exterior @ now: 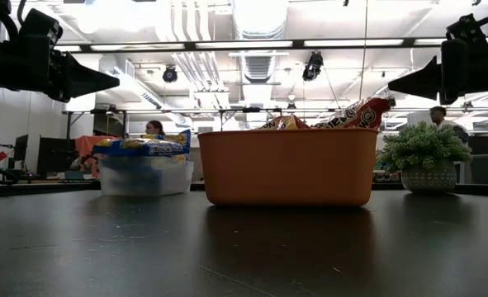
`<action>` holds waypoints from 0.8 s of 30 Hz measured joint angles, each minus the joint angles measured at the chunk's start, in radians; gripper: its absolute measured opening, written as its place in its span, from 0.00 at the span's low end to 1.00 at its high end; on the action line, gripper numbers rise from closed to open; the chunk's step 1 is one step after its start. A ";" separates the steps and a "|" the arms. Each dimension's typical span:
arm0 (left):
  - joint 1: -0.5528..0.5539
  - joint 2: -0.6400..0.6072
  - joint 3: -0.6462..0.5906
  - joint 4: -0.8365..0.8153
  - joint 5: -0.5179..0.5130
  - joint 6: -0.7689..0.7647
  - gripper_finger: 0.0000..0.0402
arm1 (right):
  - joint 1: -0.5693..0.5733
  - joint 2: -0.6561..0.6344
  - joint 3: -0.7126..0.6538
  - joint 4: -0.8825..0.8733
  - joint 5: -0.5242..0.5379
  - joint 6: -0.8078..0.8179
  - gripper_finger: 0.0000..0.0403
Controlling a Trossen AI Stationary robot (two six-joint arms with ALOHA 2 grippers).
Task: Sort Maruchan noodles
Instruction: Return to Home Position
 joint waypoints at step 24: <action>0.000 0.000 0.000 0.000 0.000 0.000 0.00 | 0.000 0.000 0.001 0.000 0.000 0.000 0.08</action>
